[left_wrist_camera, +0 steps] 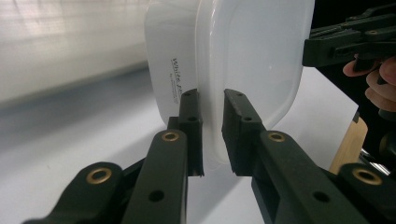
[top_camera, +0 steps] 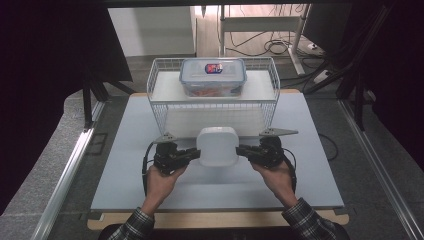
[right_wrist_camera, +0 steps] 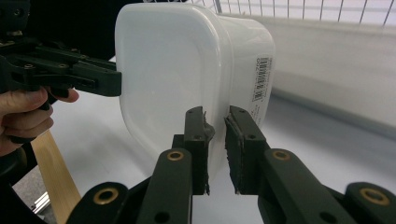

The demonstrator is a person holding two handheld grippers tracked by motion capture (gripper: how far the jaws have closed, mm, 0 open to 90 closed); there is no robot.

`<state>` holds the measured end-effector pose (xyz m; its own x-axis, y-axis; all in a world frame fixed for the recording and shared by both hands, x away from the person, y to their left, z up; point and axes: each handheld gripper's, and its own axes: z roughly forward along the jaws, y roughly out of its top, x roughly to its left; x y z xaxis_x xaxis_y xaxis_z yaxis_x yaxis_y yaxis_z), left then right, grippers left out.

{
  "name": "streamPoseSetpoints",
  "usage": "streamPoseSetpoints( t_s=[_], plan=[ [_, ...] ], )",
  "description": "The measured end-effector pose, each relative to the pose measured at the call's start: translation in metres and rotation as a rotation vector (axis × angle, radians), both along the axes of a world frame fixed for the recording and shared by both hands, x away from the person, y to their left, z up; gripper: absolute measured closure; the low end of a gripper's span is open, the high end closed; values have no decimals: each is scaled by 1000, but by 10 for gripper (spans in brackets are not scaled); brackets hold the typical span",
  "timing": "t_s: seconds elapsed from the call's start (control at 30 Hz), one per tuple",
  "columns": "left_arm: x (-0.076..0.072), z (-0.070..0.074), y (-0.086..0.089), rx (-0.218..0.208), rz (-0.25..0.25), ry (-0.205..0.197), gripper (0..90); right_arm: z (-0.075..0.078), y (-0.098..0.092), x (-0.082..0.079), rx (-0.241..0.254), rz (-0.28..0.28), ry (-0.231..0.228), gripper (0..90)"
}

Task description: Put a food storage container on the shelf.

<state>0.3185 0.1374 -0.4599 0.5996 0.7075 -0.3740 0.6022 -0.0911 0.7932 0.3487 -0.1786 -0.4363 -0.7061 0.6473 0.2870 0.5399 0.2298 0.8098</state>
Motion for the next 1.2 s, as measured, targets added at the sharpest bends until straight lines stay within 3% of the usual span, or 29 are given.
streamPoseSetpoints(
  t_s=[0.27, 0.4, 1.2],
  plan=[
    [8, 31, 5, 7, -3, -52, 787, 25, 3, 6, 13, 5, -36, 789],
    [12, 50, 7, 7, 5, -84, 787, 46, 6, 11, 19, 10, -71, 789],
    [35, 129, 19, 17, 17, -180, 787, 122, 16, 36, 51, 13, -166, 790]
  ],
)
